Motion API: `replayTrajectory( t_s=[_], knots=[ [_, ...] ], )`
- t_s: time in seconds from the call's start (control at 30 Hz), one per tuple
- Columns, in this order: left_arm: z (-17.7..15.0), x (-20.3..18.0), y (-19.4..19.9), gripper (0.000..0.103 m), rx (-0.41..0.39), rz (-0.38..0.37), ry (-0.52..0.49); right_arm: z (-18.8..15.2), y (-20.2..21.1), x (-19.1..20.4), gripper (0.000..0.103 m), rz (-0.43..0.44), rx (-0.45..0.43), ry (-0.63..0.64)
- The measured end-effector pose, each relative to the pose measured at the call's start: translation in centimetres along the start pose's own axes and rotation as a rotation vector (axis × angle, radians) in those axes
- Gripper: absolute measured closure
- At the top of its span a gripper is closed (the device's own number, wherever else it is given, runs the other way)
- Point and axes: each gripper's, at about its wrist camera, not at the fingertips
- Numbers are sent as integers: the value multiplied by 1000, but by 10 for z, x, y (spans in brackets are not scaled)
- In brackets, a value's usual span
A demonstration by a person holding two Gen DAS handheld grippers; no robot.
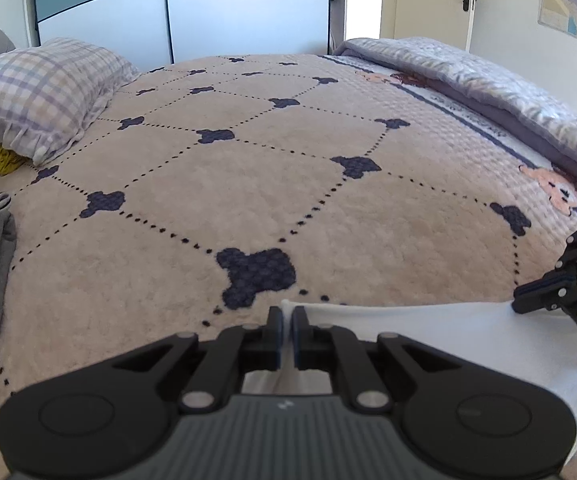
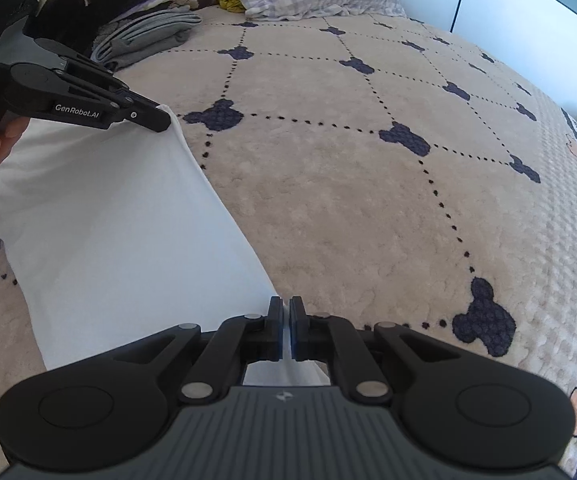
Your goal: Fold clothes
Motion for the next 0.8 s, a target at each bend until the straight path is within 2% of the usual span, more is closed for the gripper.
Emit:
replayTrajectory(
  t_s=[0.07, 0.1, 0.13, 0.2, 0.27, 0.47, 0.6, 0.73, 0.8],
  knots=[
    [-4, -2, -6, 93, 22, 13, -33, -3, -1, -4, 97, -3, 5, -17],
    [-5, -1, -7, 90, 22, 23, -34, -4, 1, -6, 93, -3, 5, -27],
    [-5, 2, -6, 84, 23, 29, -23, -6, 5, -8, 88, -13, -2, -28],
    [-2, 8, -2, 79, 18, 34, 6, -10, 19, -17, 83, -49, -18, -39],
    [1, 16, 4, 69, 5, 59, 39, -18, 34, -31, 82, -84, -36, -78],
    [1, 31, 24, 66, -19, 105, 107, -62, 79, -70, 79, -188, -41, -205],
    [-11, 12, 41, 66, -29, 55, 46, -96, 100, -78, 78, -218, -12, -249],
    [-24, -15, 51, 65, -19, -6, -19, -128, 108, -87, 79, -253, 63, -291],
    [-28, -28, 55, 65, -12, -45, -38, -142, 112, -91, 78, -244, 80, -305]
  ],
)
Point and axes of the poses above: each gripper's, at about its wrist camera, not at the fingertips, and y roughly against the way its jaws point, x to its left, z to its top, and after that the axes turned 11 degrees about y, right-handed
